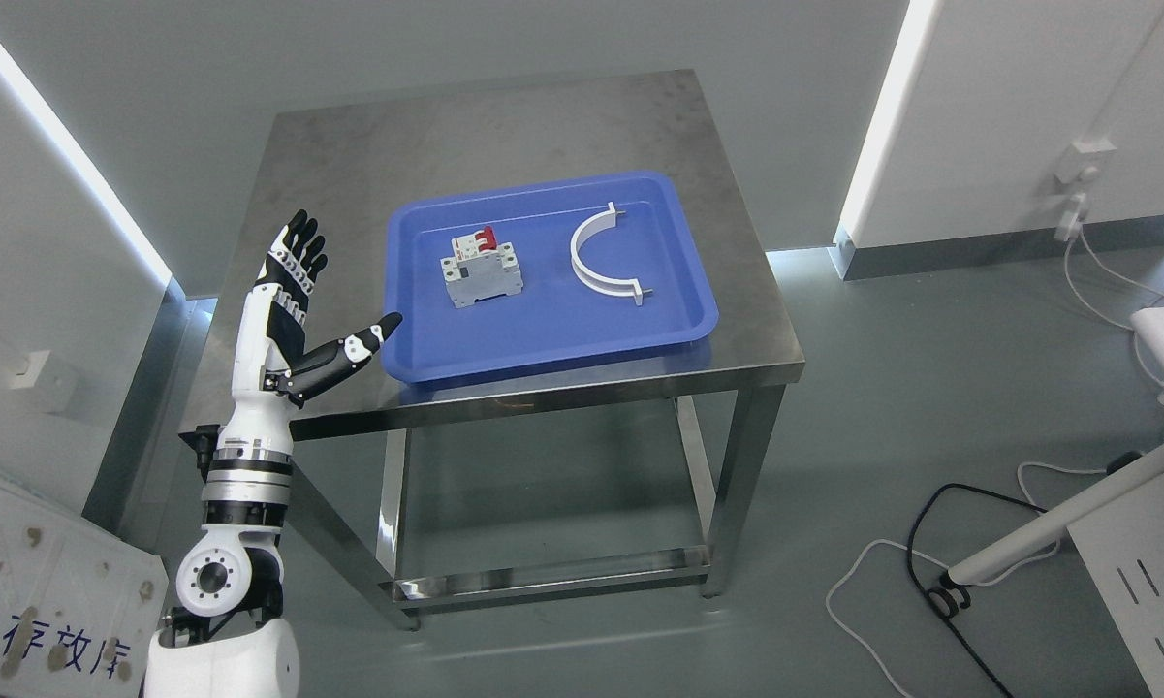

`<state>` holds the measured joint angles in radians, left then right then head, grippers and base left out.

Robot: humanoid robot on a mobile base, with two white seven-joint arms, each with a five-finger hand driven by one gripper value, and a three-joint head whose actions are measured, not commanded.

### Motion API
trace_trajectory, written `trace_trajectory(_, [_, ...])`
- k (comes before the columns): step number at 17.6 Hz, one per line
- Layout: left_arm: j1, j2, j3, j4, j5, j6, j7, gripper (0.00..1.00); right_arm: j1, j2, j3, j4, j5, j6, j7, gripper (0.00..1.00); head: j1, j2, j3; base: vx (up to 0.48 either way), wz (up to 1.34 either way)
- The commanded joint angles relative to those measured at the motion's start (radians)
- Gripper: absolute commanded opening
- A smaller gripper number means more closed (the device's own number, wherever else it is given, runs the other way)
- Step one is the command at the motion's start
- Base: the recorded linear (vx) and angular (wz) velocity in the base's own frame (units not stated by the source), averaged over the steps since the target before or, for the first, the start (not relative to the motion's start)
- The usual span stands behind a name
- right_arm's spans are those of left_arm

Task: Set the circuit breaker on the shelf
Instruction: 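Reach the left hand toward the grey circuit breaker in the blue tray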

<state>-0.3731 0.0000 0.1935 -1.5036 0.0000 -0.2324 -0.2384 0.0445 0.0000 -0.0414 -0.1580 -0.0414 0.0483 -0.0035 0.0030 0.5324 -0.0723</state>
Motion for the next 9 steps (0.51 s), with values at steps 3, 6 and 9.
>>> trace_trajectory(3, [-0.070, 0.017, -0.025, 0.022, -0.026, -0.005, -0.016, 1.00, 0.000, -0.017, 0.000, 0.000, 0.000, -0.001, 0.000, 1.00, 0.0000, 0.000, 0.000, 0.000, 0.00])
trace_trajectory(6, [-0.159, 0.046, -0.029, 0.118, -0.113, -0.005, -0.105, 0.99, 0.000, -0.017, 0.000, 0.000, 0.000, -0.001, 0.000, 1.00, 0.0000, 0.000, 0.000, 0.000, 0.00])
trace_trajectory(9, [-0.213, 0.063, -0.046, 0.201, -0.326, -0.004, -0.218, 0.99, 0.000, -0.017, 0.000, 0.000, 0.000, -0.001, 0.000, 1.00, 0.0000, 0.000, 0.000, 0.001, -0.01])
